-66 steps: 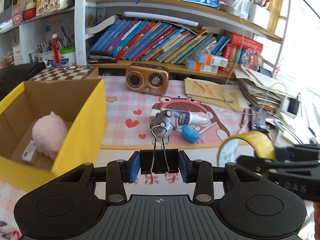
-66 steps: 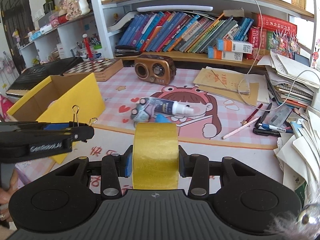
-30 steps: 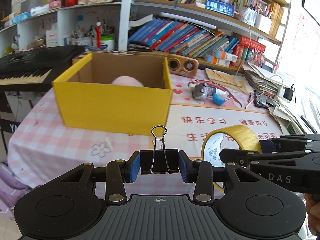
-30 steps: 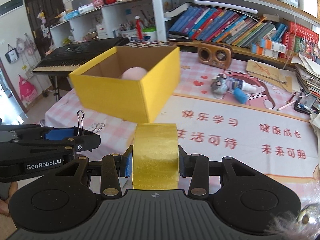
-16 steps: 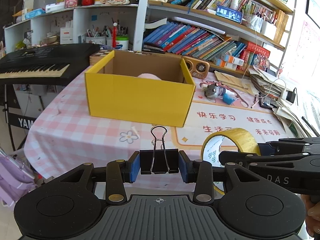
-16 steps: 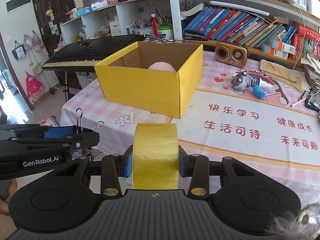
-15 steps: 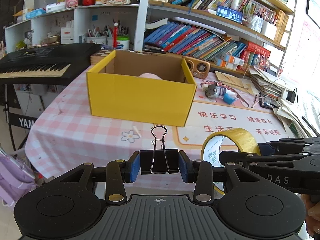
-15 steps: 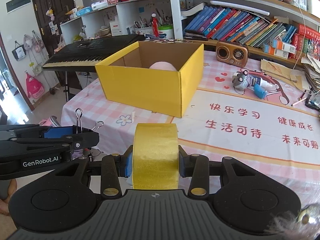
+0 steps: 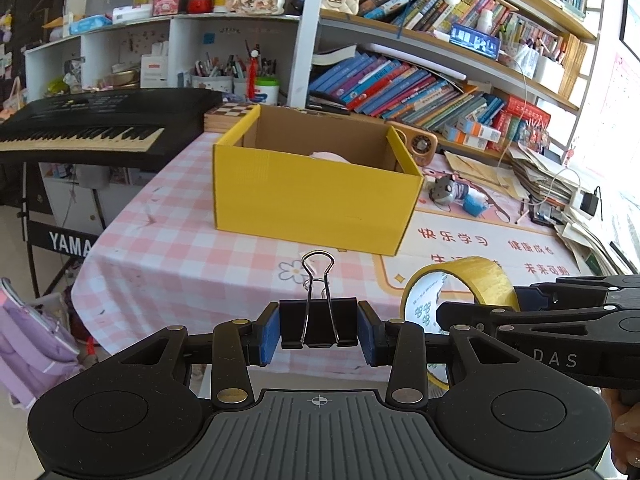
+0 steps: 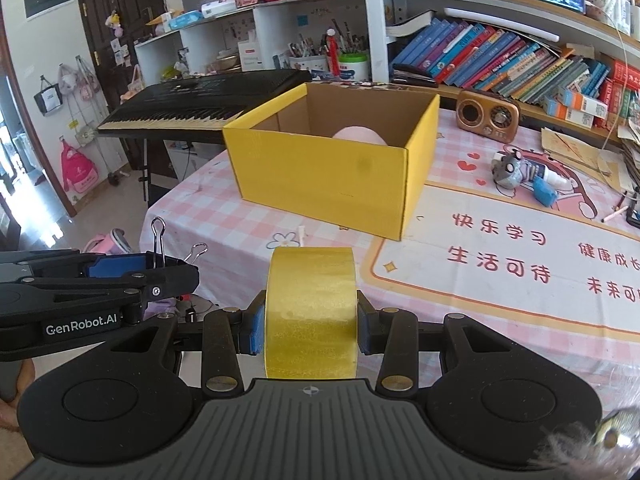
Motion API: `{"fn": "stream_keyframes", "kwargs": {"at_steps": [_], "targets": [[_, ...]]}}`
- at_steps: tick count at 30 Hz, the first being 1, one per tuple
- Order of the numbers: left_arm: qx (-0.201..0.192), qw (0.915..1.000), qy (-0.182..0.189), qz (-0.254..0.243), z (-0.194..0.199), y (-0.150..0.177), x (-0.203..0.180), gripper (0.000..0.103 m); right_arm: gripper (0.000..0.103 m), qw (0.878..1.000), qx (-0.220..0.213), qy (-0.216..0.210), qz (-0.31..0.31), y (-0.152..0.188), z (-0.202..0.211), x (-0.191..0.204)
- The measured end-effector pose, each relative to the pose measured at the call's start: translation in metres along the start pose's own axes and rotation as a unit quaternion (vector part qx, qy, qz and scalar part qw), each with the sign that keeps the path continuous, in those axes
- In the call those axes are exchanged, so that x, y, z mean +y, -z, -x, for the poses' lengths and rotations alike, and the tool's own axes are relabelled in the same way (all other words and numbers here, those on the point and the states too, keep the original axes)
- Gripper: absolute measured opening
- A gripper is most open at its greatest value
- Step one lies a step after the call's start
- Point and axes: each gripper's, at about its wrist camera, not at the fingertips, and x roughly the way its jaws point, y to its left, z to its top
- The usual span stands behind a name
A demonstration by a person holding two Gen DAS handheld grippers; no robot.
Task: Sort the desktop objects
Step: 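Carry the binder clip and tape roll with both tools over the yellow box, then open both tools to drop the clip and tape into the box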
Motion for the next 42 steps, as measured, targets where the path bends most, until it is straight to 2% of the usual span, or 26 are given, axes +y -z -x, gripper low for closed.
{"fn": "stream_keyframes", "kwargs": {"at_steps": [18, 26, 31, 38, 42], "targets": [[-0.003, 0.9998, -0.01, 0.017, -0.016, -0.014, 0.018, 0.038, 0.039, 1.0, 0.009, -0.009, 0.016, -0.021, -0.024, 0.002], [-0.01, 0.9997, -0.02, 0.012, -0.034, -0.035, 0.019, 0.038, 0.039, 1.0, -0.003, -0.017, 0.015, -0.042, -0.037, -0.012], [-0.025, 0.9994, -0.022, 0.012, -0.047, -0.058, 0.018, 0.038, 0.039, 1.0, -0.023, -0.02, 0.006, -0.067, -0.042, -0.028], [-0.06, 0.9978, -0.029, -0.001, -0.074, -0.107, 0.015, 0.038, 0.039, 0.995, -0.089, -0.03, 0.013, -0.126, -0.045, -0.051], [-0.071, 0.9968, -0.037, -0.008, -0.098, -0.133, 0.011, 0.038, 0.039, 0.994, -0.106, -0.029, 0.025, -0.155, -0.062, -0.064]]}}
